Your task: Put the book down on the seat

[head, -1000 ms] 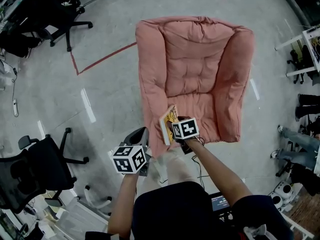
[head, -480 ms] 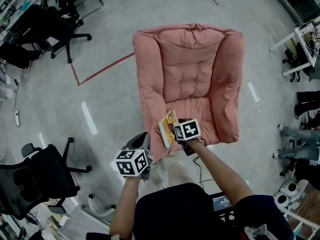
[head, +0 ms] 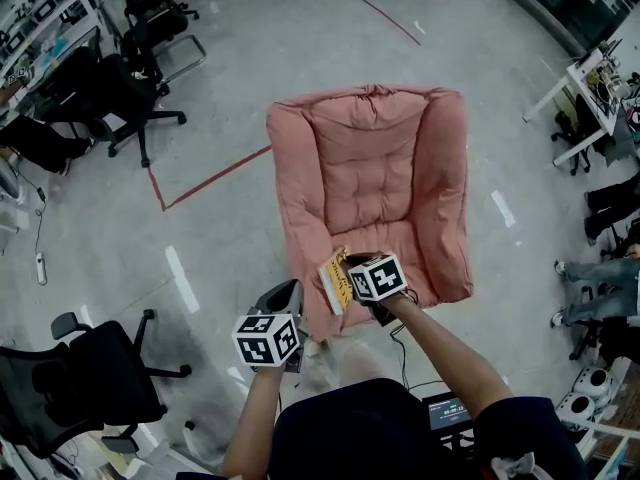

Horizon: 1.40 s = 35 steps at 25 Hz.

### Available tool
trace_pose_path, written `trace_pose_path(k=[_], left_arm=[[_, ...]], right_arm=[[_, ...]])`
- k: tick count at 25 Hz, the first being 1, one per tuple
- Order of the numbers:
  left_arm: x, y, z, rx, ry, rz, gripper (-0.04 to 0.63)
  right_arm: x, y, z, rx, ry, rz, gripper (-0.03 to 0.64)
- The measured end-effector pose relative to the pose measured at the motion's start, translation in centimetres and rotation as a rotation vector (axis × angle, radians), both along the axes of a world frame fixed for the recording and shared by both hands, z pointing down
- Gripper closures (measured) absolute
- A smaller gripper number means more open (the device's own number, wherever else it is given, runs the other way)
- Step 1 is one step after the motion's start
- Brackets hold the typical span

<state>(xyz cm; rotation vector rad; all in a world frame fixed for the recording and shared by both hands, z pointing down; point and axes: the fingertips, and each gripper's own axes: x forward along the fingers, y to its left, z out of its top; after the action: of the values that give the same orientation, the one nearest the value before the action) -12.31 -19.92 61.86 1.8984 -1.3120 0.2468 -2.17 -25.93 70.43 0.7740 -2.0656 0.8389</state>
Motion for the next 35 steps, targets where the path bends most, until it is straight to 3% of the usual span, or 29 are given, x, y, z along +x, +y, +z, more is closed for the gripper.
trace_pose_path(k=[9, 17, 23, 35], left_arm=[[-1.3, -0.2, -4.0, 0.104, -0.017, 0.038, 0.591], [-1.8, 0.1, -9.3, 0.246, -0.038, 0.056, 0.591], [-1.3, 0.5, -10.5, 0.28, -0.031, 0.105, 0.591], [-0.9, 0.5, -13.8, 0.361, -0.031, 0.156, 0.591]], right_arm=[[-1.1, -0.1, -7.5, 0.133, -0.131, 0.059, 0.591], [-1.0, 1.5, -13.8, 0.314, -0.158, 0.103, 0.597], [0.0, 2.3, -17.3, 0.416, -0.197, 0.181, 0.597], [1.6, 2.9, -20.9, 0.478, -0.256, 0.273, 0.597]])
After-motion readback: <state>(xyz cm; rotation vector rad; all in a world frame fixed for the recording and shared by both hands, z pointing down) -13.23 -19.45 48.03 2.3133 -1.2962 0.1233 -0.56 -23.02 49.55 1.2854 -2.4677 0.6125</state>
